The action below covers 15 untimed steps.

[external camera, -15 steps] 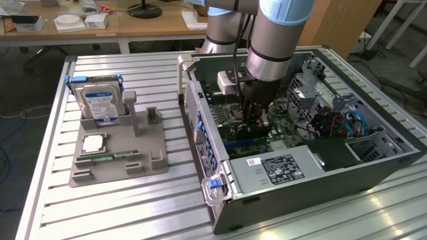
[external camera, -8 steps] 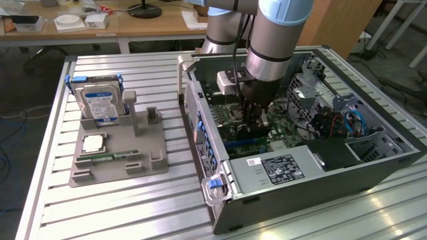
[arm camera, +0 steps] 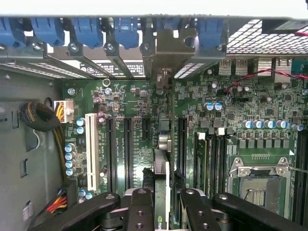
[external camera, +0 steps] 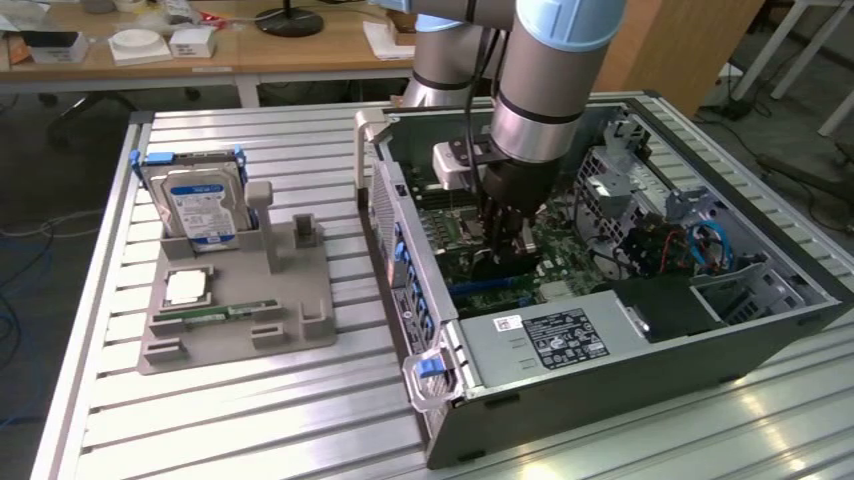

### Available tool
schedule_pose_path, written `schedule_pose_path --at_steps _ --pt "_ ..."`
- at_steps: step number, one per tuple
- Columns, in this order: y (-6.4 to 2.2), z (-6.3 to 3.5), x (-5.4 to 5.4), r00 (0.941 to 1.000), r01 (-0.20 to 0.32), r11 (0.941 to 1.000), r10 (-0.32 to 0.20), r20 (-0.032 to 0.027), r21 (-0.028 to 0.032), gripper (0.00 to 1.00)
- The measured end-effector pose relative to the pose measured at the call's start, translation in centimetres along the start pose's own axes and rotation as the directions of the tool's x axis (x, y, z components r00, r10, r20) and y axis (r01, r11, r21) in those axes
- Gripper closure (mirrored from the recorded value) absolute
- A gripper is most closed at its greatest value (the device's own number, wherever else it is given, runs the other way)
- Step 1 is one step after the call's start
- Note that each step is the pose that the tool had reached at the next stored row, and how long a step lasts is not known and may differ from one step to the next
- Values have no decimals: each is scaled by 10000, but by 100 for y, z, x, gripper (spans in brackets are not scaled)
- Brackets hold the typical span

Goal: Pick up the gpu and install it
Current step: 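Insert the gpu into the slot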

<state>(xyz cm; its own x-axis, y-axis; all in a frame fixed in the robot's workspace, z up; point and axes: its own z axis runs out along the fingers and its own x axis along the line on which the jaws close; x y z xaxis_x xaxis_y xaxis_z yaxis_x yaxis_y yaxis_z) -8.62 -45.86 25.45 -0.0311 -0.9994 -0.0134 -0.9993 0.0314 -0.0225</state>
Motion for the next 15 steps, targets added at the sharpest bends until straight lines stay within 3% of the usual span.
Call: schedule_pose_path --at_steps 15 --pt "13 15 0 10000 0 10000 0 2 1 74"
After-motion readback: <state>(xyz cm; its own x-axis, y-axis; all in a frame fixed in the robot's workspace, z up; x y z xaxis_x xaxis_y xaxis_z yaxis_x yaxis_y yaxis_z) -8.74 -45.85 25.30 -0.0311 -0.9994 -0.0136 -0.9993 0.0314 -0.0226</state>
